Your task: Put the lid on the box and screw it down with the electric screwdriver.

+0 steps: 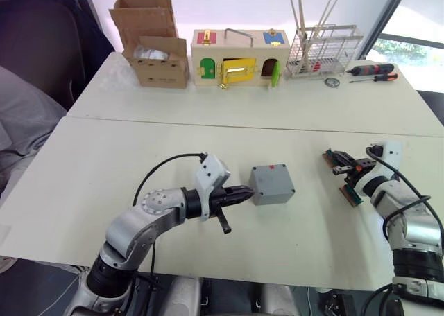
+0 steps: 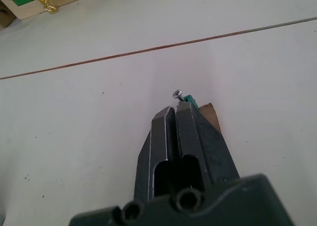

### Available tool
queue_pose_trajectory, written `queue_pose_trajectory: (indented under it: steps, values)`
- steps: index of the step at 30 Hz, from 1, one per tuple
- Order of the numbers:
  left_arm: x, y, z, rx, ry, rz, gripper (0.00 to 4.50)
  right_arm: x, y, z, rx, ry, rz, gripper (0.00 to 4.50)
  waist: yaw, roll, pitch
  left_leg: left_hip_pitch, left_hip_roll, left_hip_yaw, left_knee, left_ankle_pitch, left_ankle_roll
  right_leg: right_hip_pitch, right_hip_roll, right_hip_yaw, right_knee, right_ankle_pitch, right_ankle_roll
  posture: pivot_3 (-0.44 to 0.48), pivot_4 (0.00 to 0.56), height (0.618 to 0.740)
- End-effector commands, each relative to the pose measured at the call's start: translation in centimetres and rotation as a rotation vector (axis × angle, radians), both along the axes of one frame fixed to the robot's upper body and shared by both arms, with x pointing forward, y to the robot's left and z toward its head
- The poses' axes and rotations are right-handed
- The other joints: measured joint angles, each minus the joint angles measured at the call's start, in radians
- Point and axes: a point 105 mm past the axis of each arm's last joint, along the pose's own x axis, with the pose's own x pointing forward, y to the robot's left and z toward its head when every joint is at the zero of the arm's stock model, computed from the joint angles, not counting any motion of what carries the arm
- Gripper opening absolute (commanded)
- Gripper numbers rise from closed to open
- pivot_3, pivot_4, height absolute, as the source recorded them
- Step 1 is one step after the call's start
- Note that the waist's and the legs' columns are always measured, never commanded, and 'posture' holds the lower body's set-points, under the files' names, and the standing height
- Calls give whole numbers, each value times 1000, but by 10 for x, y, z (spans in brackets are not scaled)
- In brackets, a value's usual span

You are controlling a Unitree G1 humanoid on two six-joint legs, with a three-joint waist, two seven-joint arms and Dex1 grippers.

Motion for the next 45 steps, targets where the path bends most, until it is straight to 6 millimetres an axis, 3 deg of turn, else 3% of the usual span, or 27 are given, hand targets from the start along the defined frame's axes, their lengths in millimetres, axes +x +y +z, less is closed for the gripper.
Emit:
queue_pose_trajectory:
  steps: [1, 4, 9, 12, 16, 21, 45]
  values:
    - [-1, -2, 10, -23, -50, -14, 99, -2, -1, 24, 6, -81, -4, 51, 0, 0, 0, 0, 0, 0, 0, 0, 0, 0, 0, 0, 0, 0, 0, 0, 150, 729]
    - [0, 0, 10, -20, -56, -13, 99, -4, 1, 32, 1, -101, 2, 51, 0, 0, 0, 0, 0, 0, 0, 0, 0, 0, 0, 0, 0, 0, 0, 0, 150, 729]
    - [4, 5, 16, -29, -71, 0, 99, -10, 10, 62, 0, -186, 37, 51, 1, 0, 0, 0, 0, 0, 0, 0, 0, 0, 0, 0, 0, 0, -1, 0, 150, 729]
    - [11, 15, 23, -12, -98, 26, 99, -24, 43, 72, 36, -173, 216, 51, 1, 0, 0, 0, 0, 0, 0, 0, 0, 0, 0, 0, 0, 0, -1, 0, 150, 729]
    - [17, 29, 26, 25, -119, 50, 99, -41, 86, 67, 108, -97, 407, 51, 0, 0, 0, 0, 1, -1, -1, -1, 1, -1, 0, 0, 0, -1, -1, 0, 150, 729]
    - [15, 35, 21, 53, -106, 52, 99, -49, 114, 54, 202, -40, 480, 51, 4, 0, 0, 0, 1, -1, -1, -1, 1, -1, -1, 0, -1, -1, -1, 0, 150, 729]
    - [13, 25, 17, 44, -92, 34, 99, -42, 114, 31, 184, 3, 433, 51, 2, 0, 0, -1, 0, 0, -1, -1, 1, -1, -1, 0, -1, -1, -2, 0, 150, 729]
